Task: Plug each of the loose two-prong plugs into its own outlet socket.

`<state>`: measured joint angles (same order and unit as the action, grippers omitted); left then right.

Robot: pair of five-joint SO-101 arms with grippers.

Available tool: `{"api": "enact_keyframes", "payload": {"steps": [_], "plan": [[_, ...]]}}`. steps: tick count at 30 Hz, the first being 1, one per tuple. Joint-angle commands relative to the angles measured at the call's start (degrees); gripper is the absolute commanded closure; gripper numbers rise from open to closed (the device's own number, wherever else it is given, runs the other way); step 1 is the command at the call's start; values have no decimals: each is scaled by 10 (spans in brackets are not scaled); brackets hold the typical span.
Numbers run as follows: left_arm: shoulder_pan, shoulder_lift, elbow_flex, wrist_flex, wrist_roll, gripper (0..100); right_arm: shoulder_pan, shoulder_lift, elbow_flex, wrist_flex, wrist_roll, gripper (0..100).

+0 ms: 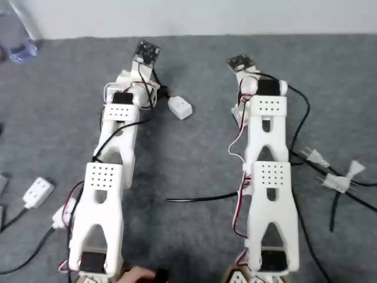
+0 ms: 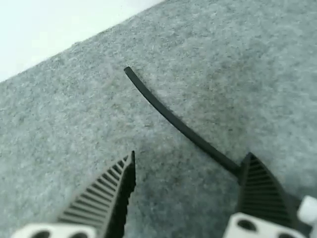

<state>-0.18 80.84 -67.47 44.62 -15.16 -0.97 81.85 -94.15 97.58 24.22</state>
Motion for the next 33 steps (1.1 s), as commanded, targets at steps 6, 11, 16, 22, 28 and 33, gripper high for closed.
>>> {"api": "enact_keyframes", "payload": {"steps": [6, 11, 16, 22, 28, 33], "plan": [[-10, 26, 15, 25, -19, 680, 15, -4, -22, -11, 6, 775], [-14, 25, -27, 80, -19, 680, 15, -4, -21, -19, 6, 775], [-14, 32, -138, 226, -19, 680, 15, -4, -20, -21, 6, 775], [-14, 32, -190, 347, -22, 680, 15, -4, -20, -21, 6, 775], [-27, 31, -228, 455, -24, 680, 15, -1, -22, -22, 6, 775], [-42, 27, -256, 547, -63, 680, 14, 7, -22, -25, 29, 775]]}}
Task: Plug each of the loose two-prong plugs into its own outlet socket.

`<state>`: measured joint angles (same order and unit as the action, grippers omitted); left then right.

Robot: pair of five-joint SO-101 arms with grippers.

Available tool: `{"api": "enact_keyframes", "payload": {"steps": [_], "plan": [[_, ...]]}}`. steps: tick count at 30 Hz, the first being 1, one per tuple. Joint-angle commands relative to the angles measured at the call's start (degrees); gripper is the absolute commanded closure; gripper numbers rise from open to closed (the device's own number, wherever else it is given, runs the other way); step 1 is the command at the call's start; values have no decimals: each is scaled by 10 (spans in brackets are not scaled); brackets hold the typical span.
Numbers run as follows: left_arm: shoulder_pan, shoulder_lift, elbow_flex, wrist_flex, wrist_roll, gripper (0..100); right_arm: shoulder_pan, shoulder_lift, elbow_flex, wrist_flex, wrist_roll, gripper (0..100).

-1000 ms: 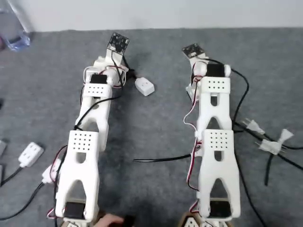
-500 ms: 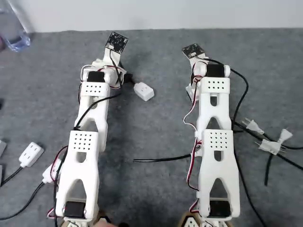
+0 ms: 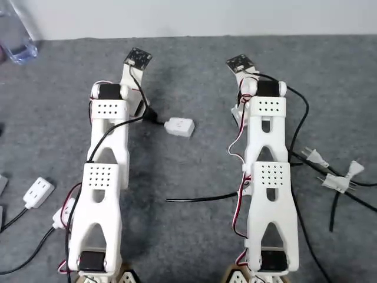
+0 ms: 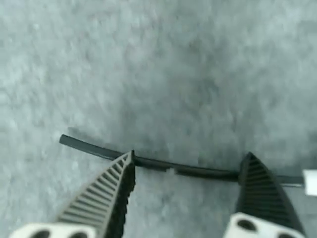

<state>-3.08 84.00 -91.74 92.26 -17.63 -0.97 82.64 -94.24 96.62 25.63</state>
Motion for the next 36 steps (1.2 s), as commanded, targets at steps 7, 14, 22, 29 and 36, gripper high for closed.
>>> {"api": "enact_keyframes", "payload": {"steps": [7, 14, 22, 29, 36], "plan": [[-41, -6, -41, 84, -69, 680, 14, 0, -21, -17, 18, 775], [-44, -18, -41, 84, -105, 680, 14, 0, -21, -19, 19, 775], [-33, -97, -39, 84, -146, 680, 15, 0, -21, -20, 19, 775], [-37, -150, -37, 84, -143, 680, 15, 0, -21, -20, 19, 775], [-36, -219, -37, 84, -58, 680, 15, 1, -21, -20, 20, 775]]}}
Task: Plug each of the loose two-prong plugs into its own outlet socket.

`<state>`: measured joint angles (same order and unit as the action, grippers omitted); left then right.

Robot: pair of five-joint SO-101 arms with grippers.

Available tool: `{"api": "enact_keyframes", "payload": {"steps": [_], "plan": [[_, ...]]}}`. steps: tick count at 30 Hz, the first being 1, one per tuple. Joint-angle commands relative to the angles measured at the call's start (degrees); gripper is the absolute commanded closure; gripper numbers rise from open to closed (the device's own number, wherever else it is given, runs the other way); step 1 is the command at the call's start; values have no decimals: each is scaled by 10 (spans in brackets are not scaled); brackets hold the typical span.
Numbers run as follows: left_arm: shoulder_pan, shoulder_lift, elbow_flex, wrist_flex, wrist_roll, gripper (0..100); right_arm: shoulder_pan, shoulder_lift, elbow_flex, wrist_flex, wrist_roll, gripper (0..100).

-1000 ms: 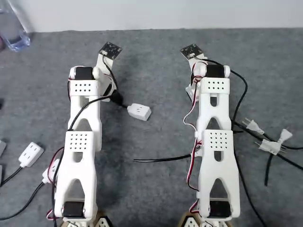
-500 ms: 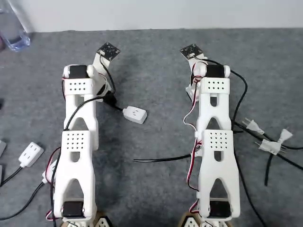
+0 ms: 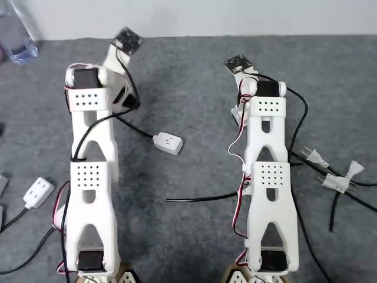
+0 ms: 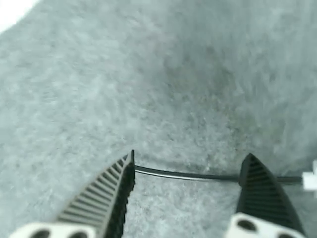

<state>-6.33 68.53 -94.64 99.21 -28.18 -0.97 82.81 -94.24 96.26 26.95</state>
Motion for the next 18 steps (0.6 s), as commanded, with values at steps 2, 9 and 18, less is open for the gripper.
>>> {"api": "enact_keyframes", "payload": {"steps": [2, 9, 18], "plan": [[-3, -88, -8, 15, 73, 680, 15, 0, -21, -16, 7, 775], [-4, -161, -8, 15, 138, 680, 15, 0, -21, -16, 7, 775], [-39, -245, -8, 15, 176, 680, 15, 0, -21, -16, 7, 775]]}}
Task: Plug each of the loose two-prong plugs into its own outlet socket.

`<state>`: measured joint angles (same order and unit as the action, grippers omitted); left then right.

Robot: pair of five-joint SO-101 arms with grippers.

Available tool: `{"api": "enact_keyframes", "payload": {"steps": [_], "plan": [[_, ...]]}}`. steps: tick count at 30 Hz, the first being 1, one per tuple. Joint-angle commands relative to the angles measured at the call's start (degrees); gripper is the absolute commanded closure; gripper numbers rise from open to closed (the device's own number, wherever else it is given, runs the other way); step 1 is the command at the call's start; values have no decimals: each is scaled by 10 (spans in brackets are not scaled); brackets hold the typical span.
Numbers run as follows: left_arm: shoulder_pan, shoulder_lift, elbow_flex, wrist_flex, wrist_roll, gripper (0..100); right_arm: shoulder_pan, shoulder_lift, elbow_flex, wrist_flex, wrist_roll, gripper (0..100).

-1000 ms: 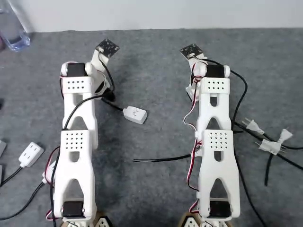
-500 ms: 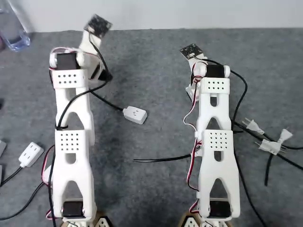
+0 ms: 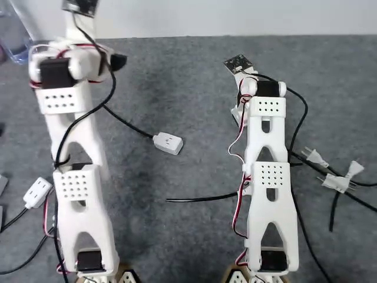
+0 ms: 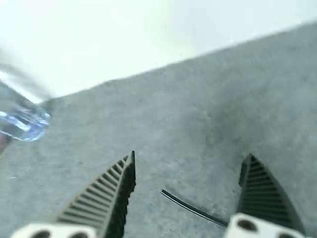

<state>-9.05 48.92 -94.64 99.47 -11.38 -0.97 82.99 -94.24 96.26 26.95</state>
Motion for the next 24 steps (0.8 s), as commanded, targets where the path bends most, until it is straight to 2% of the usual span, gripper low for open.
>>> {"api": "enact_keyframes", "payload": {"steps": [1, 4, 10, 14, 19, 24], "plan": [[-14, -56, -8, 12, 8, 680, 15, -1, -21, -16, 7, 775], [-25, -80, -8, 12, 10, 680, 15, -1, -21, -16, 7, 775], [-35, -117, -7, 13, 73, 680, 15, 0, -21, -21, 7, 775], [-35, -148, 30, 13, 77, 680, 15, 0, -21, -22, 7, 775], [-26, -236, 167, 13, 126, 680, 15, 0, -21, -22, 7, 775], [-18, -346, 361, 11, 130, 680, 15, 0, -21, -22, 7, 775]]}}
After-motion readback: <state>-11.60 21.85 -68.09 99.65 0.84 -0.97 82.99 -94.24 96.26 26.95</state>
